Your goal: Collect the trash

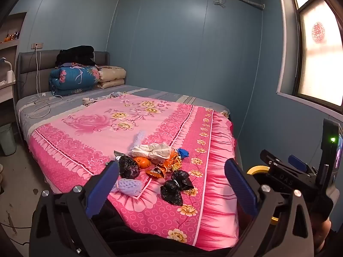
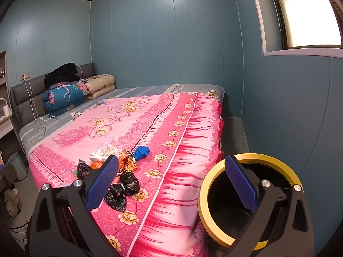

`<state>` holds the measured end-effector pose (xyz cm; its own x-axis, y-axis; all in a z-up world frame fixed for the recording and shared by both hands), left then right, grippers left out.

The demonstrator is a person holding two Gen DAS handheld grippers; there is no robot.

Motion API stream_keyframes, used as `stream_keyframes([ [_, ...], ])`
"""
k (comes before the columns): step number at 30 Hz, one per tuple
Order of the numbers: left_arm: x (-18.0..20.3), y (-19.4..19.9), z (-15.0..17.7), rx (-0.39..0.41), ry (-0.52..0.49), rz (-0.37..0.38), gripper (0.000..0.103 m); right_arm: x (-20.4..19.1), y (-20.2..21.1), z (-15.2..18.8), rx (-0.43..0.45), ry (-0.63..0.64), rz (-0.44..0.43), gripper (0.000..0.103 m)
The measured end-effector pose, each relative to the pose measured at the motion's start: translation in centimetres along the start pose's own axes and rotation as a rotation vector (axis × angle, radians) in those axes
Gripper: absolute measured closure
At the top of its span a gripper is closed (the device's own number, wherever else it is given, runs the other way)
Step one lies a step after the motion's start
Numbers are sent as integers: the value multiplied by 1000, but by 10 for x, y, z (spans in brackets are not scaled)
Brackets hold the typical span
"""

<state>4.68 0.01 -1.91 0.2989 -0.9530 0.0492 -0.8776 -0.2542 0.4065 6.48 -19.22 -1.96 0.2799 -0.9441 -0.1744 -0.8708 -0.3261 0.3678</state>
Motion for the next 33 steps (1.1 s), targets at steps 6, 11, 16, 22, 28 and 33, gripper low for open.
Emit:
stream_keyframes([
  [6, 2, 1, 2, 1, -6, 1, 8, 0, 0, 0, 3, 2, -2, 8],
  [11, 3, 1, 0, -2, 3, 5, 8, 4, 3, 0, 5, -8, -2, 8],
  [16, -2, -2, -1, -8, 8, 4, 8, 2, -1, 1, 3, -7, -1, 8],
  [22, -2, -2, -2, -11, 9, 3, 8, 1, -2, 1, 1, -7, -1, 8],
  [28, -2, -2, -1, -11, 10, 4, 8, 2, -3, 2, -1, -9, -1, 8],
  [33, -2, -2, -1, -11, 10, 2, 8, 2, -3, 4, -4, -11, 1, 8],
])
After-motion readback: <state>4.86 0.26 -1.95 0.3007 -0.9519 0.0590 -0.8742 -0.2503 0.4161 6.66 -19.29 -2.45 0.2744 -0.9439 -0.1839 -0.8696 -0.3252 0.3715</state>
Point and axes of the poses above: each gripper's, at about its wrist camera, not at the fingertips, and y roughly against the way its jaws point, x to its right, z to its underside, the point moved 5 cm from there along -y, roughly the way its jaws point, and after that the axes turned 15 degrees about -z, right-handed, at the moved point
